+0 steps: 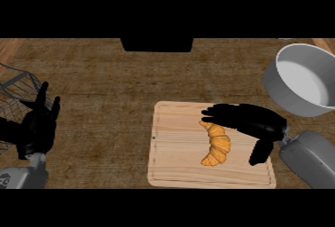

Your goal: Pick the croissant from the cutting board and place it in the pot

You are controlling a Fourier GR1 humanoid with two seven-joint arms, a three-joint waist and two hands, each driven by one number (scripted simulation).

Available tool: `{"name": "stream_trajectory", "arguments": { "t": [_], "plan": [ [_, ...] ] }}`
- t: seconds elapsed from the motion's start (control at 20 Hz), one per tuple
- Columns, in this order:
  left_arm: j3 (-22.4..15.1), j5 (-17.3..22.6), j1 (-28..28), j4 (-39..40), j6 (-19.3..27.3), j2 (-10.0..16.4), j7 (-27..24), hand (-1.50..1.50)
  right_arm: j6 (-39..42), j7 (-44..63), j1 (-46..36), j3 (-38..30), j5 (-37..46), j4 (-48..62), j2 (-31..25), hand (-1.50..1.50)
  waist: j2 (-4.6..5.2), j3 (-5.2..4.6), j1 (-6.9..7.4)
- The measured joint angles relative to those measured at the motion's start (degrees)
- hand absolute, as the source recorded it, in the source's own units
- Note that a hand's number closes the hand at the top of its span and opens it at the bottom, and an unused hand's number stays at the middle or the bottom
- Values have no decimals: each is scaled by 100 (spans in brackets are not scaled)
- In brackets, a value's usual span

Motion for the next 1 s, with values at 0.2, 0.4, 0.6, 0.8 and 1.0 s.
{"name": "stream_trajectory", "arguments": {
  "t": [0.2, 0.4, 0.6, 0.8, 1.0],
  "plan": [
    [-28, -14, -55, 36, 32, -19, 26, 0, -107, 184, 22, 50, 177, 121, 176, -150, 2, -1, 9],
    [-65, -40, -75, 35, 60, -9, 74, 0, -251, 328, 80, 170, 359, 199, 438, -150, 5, -5, 32],
    [-87, -51, -112, 80, 30, -23, 20, 0, -349, 269, 74, 257, 502, 396, 623, -150, 13, -2, 55],
    [-100, -40, -106, 79, -28, 9, 18, 0, -465, 221, 143, 350, 637, 551, 800, -150, 9, -12, 66],
    [-112, -32, -113, 115, -131, 38, -45, 0, -538, -22, 51, 525, 879, 610, 927, 150, -9, -38, 83]
  ]
}}
